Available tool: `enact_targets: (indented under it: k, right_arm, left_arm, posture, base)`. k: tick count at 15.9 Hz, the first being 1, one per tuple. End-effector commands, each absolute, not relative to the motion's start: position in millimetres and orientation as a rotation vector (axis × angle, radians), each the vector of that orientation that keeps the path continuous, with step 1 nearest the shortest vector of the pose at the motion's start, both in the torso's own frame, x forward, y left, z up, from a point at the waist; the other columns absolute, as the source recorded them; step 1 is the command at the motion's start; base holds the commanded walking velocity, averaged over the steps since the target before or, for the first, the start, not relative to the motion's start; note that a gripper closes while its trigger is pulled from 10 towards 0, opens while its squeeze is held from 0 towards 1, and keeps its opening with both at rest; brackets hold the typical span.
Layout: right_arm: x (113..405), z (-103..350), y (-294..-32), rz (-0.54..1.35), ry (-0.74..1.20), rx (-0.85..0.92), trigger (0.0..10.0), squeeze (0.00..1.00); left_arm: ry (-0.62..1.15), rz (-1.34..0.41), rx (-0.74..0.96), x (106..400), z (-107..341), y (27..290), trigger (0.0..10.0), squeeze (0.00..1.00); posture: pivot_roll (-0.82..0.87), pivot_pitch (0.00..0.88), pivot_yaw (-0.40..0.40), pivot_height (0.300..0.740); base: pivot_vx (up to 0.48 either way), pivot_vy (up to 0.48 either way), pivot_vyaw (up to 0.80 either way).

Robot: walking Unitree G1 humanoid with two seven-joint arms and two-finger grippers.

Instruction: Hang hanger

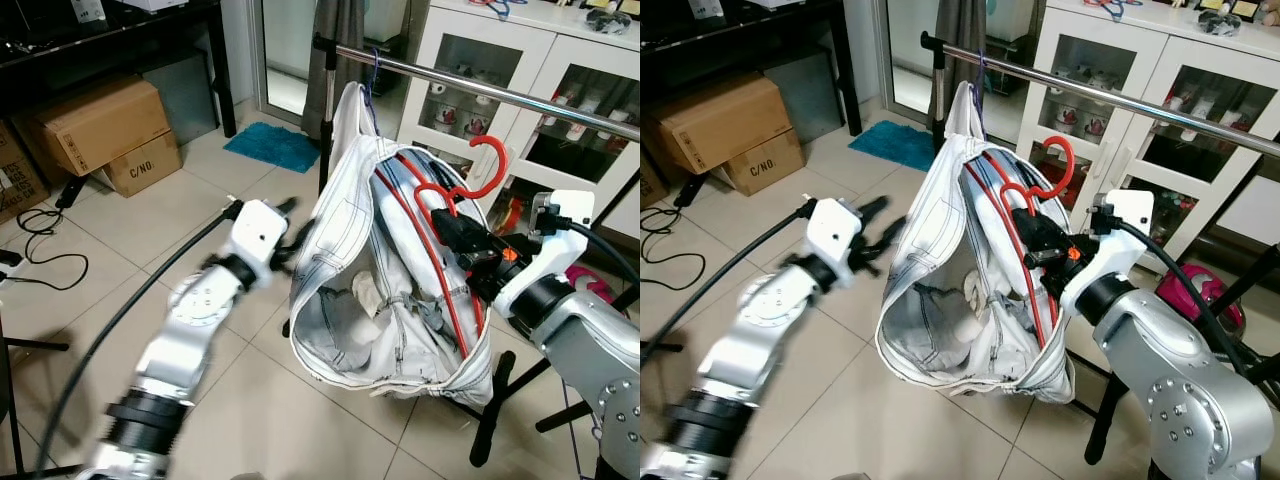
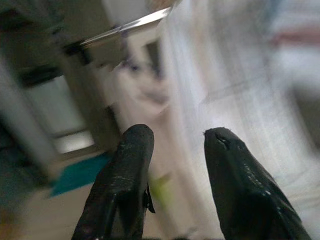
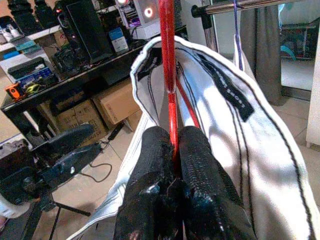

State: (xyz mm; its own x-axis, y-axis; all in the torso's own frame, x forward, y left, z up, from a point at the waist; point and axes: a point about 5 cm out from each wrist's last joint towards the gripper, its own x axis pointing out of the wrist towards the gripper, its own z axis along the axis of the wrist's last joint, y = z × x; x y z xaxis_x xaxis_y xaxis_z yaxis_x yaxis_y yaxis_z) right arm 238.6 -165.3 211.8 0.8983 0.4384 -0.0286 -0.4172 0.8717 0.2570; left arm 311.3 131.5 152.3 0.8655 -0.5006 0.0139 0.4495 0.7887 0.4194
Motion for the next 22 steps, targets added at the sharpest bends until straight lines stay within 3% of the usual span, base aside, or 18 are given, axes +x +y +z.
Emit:
enact_targets:
  k: [1,3,8,12,16,17,18,22]
  right_arm:
    - [240,222,-165,0.467,0.038,0.252,0.0,0.00]
    - [241,223,-166,0.469,0.038,0.244,0.0,0.00]
    - [243,227,-165,0.499,0.033,0.202,0.0,0.00]
    - [242,229,-163,0.516,0.028,0.197,0.0,0.00]
    - [242,231,-162,0.527,0.019,0.195,0.0,0.00]
    - [241,232,-162,0.531,0.015,0.194,0.0,0.00]
    - [241,233,-161,0.535,0.011,0.195,0.0,0.00]
    - [240,233,-160,0.543,0.008,0.197,0.0,0.00]
  left_arm:
    - [-0.105,-0.490,0.493,309,148,129,10.0,1.00]
    - [-0.071,-0.466,0.432,308,142,129,10.0,1.00]
    - [0.014,-0.456,-0.012,312,125,129,10.0,1.00]
    - [0.033,-0.439,-0.072,321,127,132,10.0,1.00]
    - [0.260,-0.626,-0.150,316,103,118,10.0,1.00]
    - [0.280,-0.623,-0.205,318,102,117,10.0,0.67]
    - [0.289,-0.587,-0.265,322,102,119,0.0,0.00]
    - [0.244,-0.603,-0.404,327,114,121,0.0,0.00]
  posture:
    - [0.03,0.000,-0.036,0.740]
    - [0.03,0.000,-0.037,0.740]
    - [0.02,0.000,-0.040,0.740]
    - [0.02,0.000,-0.042,0.740]
    - [0.02,0.000,-0.042,0.740]
    - [0.01,0.000,-0.033,0.740]
    - [0.01,0.000,-0.032,0.740]
    - [0.02,0.000,-0.029,0.740]
  base:
    - [0.000,0.000,0.00]
    - [0.000,0.000,0.00]
    - [0.000,0.000,0.00]
    - [0.000,0.000,0.00]
    - [0.000,0.000,0.00]
    - [0.000,0.000,0.00]
    - [0.000,0.000,0.00]
    - [0.000,0.000,0.00]
